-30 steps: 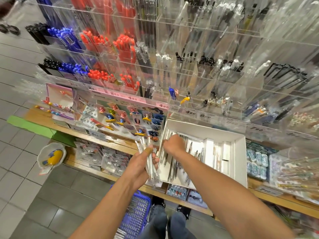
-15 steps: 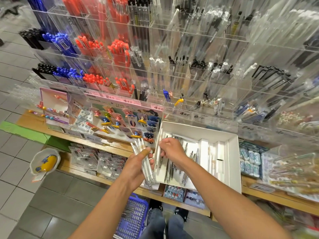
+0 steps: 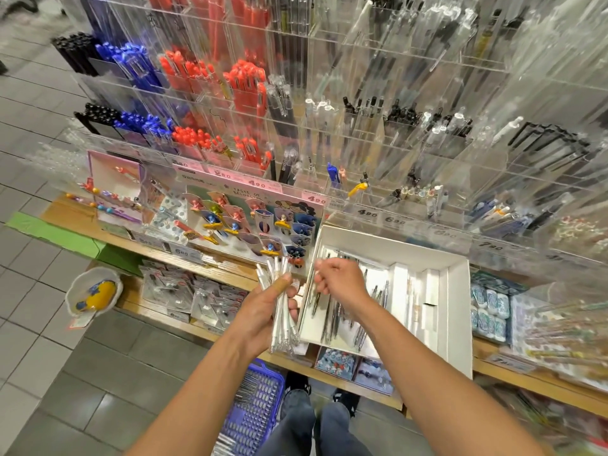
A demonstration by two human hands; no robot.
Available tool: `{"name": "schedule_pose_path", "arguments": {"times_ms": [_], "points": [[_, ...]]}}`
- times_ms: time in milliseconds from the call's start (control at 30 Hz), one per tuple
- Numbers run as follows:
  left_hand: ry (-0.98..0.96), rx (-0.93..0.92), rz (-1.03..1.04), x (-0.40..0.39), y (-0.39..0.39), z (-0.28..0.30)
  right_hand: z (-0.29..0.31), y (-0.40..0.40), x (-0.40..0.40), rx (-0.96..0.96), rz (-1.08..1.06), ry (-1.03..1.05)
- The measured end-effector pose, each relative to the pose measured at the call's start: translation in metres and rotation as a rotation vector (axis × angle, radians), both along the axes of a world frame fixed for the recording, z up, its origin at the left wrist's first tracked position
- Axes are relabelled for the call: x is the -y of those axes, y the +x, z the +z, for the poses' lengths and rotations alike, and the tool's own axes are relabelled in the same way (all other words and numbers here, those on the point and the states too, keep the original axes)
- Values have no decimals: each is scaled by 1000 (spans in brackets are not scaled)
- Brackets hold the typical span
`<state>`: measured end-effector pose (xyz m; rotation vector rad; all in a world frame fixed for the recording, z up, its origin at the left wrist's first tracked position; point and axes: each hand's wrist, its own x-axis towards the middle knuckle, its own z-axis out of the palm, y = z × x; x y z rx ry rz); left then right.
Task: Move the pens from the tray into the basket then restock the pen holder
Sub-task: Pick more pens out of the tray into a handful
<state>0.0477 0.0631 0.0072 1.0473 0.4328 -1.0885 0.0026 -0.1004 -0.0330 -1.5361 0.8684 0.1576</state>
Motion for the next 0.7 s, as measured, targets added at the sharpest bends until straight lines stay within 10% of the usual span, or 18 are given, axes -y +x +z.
{"name": "schedule_pose_path", "arguments": {"times_ms": [300, 700], "points": [[84, 6, 72, -17, 2, -8, -23, 36, -18, -401, 77, -447], [117, 10, 72, -14, 1, -11, -20, 42, -10, -422, -117, -52]]}}
